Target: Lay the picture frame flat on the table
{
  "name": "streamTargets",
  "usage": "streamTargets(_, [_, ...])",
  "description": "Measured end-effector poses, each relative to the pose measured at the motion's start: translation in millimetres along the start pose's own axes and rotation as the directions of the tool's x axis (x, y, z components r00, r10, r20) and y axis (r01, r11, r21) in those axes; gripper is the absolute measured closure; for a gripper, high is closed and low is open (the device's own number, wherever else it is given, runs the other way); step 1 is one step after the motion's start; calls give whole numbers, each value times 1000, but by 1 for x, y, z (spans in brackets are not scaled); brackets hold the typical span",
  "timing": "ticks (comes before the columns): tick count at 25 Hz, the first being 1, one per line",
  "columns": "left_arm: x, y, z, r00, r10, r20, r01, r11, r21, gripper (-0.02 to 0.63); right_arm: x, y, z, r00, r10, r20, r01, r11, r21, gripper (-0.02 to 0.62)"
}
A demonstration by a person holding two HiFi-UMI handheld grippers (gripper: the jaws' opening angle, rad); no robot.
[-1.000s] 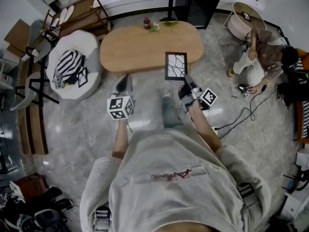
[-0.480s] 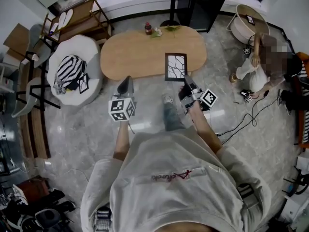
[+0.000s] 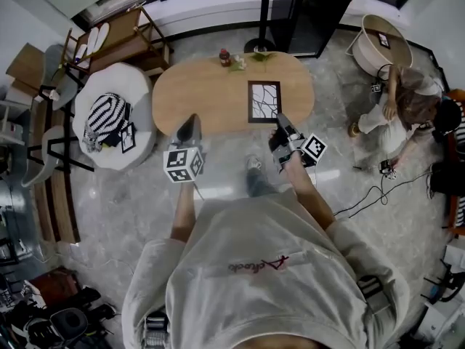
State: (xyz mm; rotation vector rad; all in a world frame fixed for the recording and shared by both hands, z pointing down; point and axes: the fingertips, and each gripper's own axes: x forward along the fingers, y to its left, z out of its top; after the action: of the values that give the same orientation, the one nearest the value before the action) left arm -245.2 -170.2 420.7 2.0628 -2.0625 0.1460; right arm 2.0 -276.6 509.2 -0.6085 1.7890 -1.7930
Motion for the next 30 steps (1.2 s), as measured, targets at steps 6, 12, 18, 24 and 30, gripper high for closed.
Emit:
streamTargets(6, [63,14,22,1000,12,0,-12,1000,1,606,62,5,39,1000,5,-23,-5,1000,-2,520])
streamTargets(12, [115,32,30,1000,25,-3,-25,1000,-8,606,115,-1,63,998,-4,-58,4,1000,-10,520])
streamTargets(18, [157,48,19,999,41,-36,-42,999,-24,606,151,-24,83,996,-39,-85,40,999,-2,520])
streamTargets(24, [176,55,-17,994,47,-101,-53,997,-58,606,166,-61,89,990,-90,-106,92,996,18,520])
streamTargets(30, [185,58,-61,984,35,-173,-52,994,-96,606,171,-99,89,985,-131,-108,136,990,38,520])
